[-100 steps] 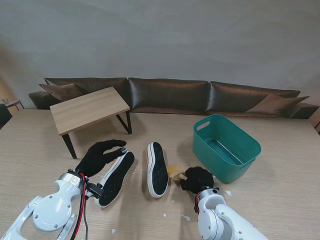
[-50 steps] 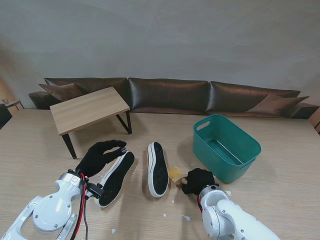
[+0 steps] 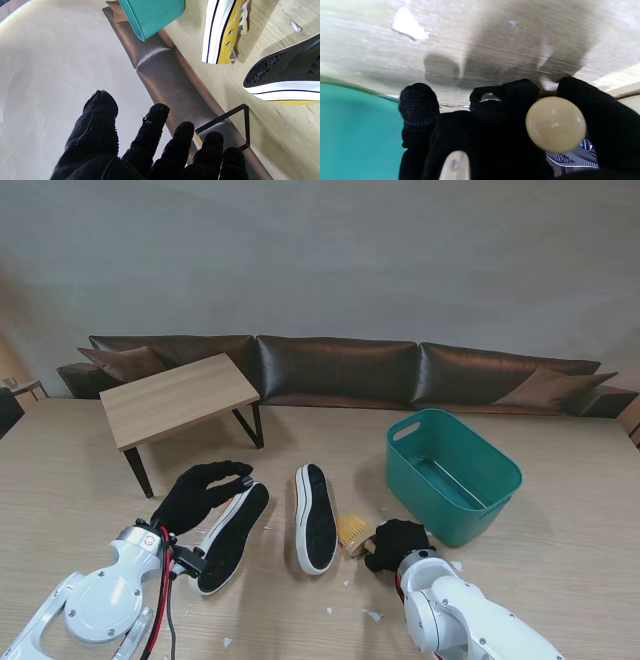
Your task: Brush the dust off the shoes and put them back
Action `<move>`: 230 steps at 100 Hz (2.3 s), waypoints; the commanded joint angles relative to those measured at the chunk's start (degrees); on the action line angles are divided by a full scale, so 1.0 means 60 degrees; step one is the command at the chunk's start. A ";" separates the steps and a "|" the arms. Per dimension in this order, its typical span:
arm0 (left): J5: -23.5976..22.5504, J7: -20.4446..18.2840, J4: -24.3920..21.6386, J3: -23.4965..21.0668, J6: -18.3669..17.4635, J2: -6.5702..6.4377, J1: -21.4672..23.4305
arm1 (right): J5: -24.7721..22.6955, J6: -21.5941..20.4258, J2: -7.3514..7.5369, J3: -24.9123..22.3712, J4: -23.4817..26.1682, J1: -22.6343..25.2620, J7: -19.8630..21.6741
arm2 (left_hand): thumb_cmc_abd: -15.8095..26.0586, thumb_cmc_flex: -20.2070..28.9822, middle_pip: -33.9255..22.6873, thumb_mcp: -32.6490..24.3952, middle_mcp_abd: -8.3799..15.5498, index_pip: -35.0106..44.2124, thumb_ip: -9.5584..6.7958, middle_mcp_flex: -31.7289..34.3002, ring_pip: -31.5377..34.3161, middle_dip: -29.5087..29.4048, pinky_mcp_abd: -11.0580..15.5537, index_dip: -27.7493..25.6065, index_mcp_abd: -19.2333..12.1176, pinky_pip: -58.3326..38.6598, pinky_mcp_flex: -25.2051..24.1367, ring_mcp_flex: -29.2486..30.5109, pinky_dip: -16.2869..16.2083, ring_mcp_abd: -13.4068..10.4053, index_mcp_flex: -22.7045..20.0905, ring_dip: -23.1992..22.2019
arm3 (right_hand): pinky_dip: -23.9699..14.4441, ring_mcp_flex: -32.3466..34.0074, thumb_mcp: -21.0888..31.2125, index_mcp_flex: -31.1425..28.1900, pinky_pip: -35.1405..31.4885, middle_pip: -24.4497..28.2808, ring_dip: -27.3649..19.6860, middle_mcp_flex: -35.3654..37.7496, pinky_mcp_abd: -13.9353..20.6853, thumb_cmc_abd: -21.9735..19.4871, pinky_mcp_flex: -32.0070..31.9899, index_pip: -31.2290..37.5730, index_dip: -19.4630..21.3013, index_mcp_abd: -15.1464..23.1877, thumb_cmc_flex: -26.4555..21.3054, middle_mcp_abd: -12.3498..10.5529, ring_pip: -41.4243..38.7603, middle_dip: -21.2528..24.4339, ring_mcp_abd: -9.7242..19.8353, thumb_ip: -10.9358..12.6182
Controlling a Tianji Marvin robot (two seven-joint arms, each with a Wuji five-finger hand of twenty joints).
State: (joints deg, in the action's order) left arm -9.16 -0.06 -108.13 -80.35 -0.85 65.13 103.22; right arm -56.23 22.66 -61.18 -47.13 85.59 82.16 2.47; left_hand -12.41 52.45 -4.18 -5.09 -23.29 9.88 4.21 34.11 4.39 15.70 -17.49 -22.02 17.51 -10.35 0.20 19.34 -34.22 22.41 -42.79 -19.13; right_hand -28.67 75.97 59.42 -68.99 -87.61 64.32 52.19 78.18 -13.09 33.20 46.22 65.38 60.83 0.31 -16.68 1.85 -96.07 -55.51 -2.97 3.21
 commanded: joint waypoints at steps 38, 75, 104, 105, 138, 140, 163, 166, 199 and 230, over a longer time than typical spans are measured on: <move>-0.0064 -0.0269 0.0042 -0.0016 0.0011 0.0006 0.0013 | -0.0843 -0.1191 0.0185 -0.0135 -0.0128 0.0115 -0.0039 | 0.0574 0.0210 0.0026 0.0347 -0.0050 -0.0007 -0.0395 0.0044 -0.0060 0.0054 0.0301 -0.0020 0.0002 0.0285 -0.0261 -0.0541 0.0146 0.0049 -0.0114 -0.0038 | 0.0142 -0.0116 0.2045 -0.1256 -0.0800 0.0190 0.0071 0.0812 -0.0632 -0.1768 0.2883 0.0331 -0.0486 -0.0671 0.0055 0.0560 -0.0336 0.0628 0.0684 -0.0876; -0.0088 -0.0260 0.0069 -0.0003 0.0034 0.0007 0.0013 | 0.0459 -0.1269 -0.0057 -0.0433 -0.0198 0.0335 -0.0567 | 0.0644 0.0265 0.0027 0.0461 -0.0067 -0.0015 -0.0412 0.0044 -0.0059 0.0053 0.0294 -0.0019 0.0045 0.0272 -0.0242 -0.0533 0.0141 0.0061 -0.0109 -0.0043 | -0.0360 -0.0142 0.2443 -0.1372 -0.1792 0.0792 0.0391 0.0844 -0.1130 -0.1823 0.3076 0.0921 -0.1154 -0.1261 -0.0047 0.1058 -0.0954 0.0961 0.0351 -0.1072; -0.0105 -0.0263 0.0058 0.0009 0.0099 0.0007 0.0017 | 0.1146 -0.1001 -0.0212 -0.0803 0.0087 0.0551 -0.0736 | 0.0659 0.0301 0.0020 0.0532 -0.0072 -0.0021 -0.0420 0.0053 -0.0052 0.0056 0.0283 -0.0017 0.0076 0.0260 -0.0218 -0.0517 0.0135 0.0068 -0.0112 -0.0049 | -0.0474 -0.0146 0.2581 -0.1381 -0.1950 0.0939 0.0450 0.0839 -0.1180 -0.1719 0.3106 0.1106 -0.1324 -0.1406 -0.0112 0.1163 -0.1043 0.1054 0.0298 -0.1098; -0.0105 -0.0264 0.0059 0.0008 0.0100 0.0007 0.0017 | 0.1152 -0.0994 -0.0213 -0.0811 0.0096 0.0554 -0.0730 | 0.0665 0.0301 0.0019 0.0533 -0.0077 -0.0017 -0.0421 0.0057 -0.0051 0.0056 0.0280 -0.0018 0.0077 0.0259 -0.0216 -0.0515 0.0134 0.0064 -0.0120 -0.0049 | -0.0477 -0.0146 0.2589 -0.1379 -0.1951 0.0938 0.0451 0.0838 -0.1184 -0.1711 0.3107 0.1109 -0.1328 -0.1414 -0.0119 0.1176 -0.1045 0.1057 0.0292 -0.1099; -0.0087 -0.0264 0.0065 0.0015 0.0145 0.0010 0.0006 | 0.1385 -0.0862 -0.0270 -0.1272 0.0516 0.0839 -0.0774 | 0.0694 0.0350 0.0028 0.0595 -0.0095 -0.0022 -0.0433 0.0034 -0.0053 0.0054 0.0268 -0.0017 0.0101 0.0254 -0.0198 -0.0513 0.0133 0.0099 -0.0119 -0.0052 | -0.0508 -0.0153 0.2673 -0.1391 -0.1941 0.0981 0.0456 0.0838 -0.1295 -0.1637 0.3099 0.1188 -0.1417 -0.1518 -0.0138 0.1260 -0.1054 0.1096 0.0157 -0.1105; -0.0086 -0.0266 0.0064 0.0014 0.0148 0.0010 0.0007 | 0.1411 -0.0854 -0.0277 -0.1297 0.0542 0.0856 -0.0791 | 0.0698 0.0355 0.0027 0.0596 -0.0112 -0.0019 -0.0434 0.0036 -0.0056 0.0055 0.0270 -0.0018 0.0100 0.0254 -0.0196 -0.0520 0.0133 0.0088 -0.0127 -0.0051 | -0.0511 -0.0153 0.2681 -0.1387 -0.1938 0.0986 0.0455 0.0831 -0.1311 -0.1639 0.3098 0.1200 -0.1425 -0.1517 -0.0136 0.1260 -0.1051 0.1099 0.0137 -0.1103; -0.0147 -0.0269 0.0055 0.0006 0.0201 0.0006 0.0018 | 0.2277 -0.0569 -0.0500 -0.1444 0.0798 0.0997 -0.1220 | 0.0713 0.0374 0.0027 0.0638 -0.0125 -0.0019 -0.0439 0.0040 -0.0055 0.0056 0.0276 -0.0019 0.0112 0.0255 -0.0195 -0.0518 0.0134 0.0105 -0.0130 -0.0054 | -0.0517 -0.0157 0.2665 -0.1385 -0.1890 0.0990 0.0442 0.0833 -0.1476 -0.1602 0.3082 0.1213 -0.1489 -0.1594 -0.0168 0.1338 -0.1037 0.1122 0.0045 -0.1112; -0.0149 -0.0271 0.0054 0.0005 0.0202 0.0005 0.0020 | 0.2429 -0.0504 -0.0545 -0.1442 0.0818 0.0989 -0.1303 | 0.0719 0.0373 0.0026 0.0643 -0.0111 -0.0023 -0.0439 0.0043 -0.0054 0.0056 0.0276 -0.0017 0.0111 0.0255 -0.0195 -0.0516 0.0134 0.0110 -0.0121 -0.0054 | -0.0518 -0.0157 0.2659 -0.1382 -0.1888 0.0987 0.0441 0.0833 -0.1477 -0.1599 0.3082 0.1209 -0.1494 -0.1595 -0.0175 0.1335 -0.1038 0.1125 0.0048 -0.1112; -0.0151 -0.0242 0.0091 0.0002 0.0137 0.0011 0.0011 | 0.4181 0.0235 -0.1007 -0.1214 0.0845 0.0339 -0.1737 | 0.0724 0.0394 0.0020 0.0696 -0.0108 -0.0021 -0.0445 0.0064 -0.0052 0.0059 0.0254 -0.0019 0.0113 0.0248 -0.0181 -0.0507 0.0131 0.0099 -0.0129 -0.0057 | -0.0498 -0.0162 0.2608 -0.1375 -0.1804 0.0919 0.0404 0.0830 -0.1654 -0.1538 0.3056 0.1160 -0.1535 -0.1640 -0.0239 0.1405 -0.0991 0.1150 -0.0068 -0.1112; -0.0107 -0.0259 0.0177 0.0147 0.0228 0.0013 -0.0098 | 0.5197 0.0687 -0.1287 -0.0648 0.0249 -0.0727 -0.1622 | 0.0740 0.0403 0.0027 0.0736 -0.0104 -0.0027 -0.0451 0.0052 -0.0056 0.0058 0.0247 -0.0017 0.0106 0.0248 -0.0187 -0.0517 0.0128 0.0093 -0.0116 -0.0058 | -0.0502 -0.0164 0.2539 -0.1366 -0.1811 0.0888 0.0381 0.0831 -0.1723 -0.1538 0.3055 0.1114 -0.1532 -0.1689 -0.0243 0.1463 -0.0988 0.1136 -0.0084 -0.1121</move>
State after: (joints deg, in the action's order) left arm -10.05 -0.47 -107.29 -79.92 0.17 65.04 102.88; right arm -25.90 26.32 -68.06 -51.40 87.60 79.01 -8.63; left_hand -11.77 52.70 -4.19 -2.11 -23.84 9.88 4.16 34.11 4.39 15.70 -17.49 -22.01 18.27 -10.35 0.18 19.34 -33.66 22.55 -43.07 -19.13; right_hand -31.02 75.94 67.56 -70.16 -95.10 66.09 54.26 78.88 -21.55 27.33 45.50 67.49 51.86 -4.28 -14.46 6.33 -98.74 -48.89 -8.62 -3.77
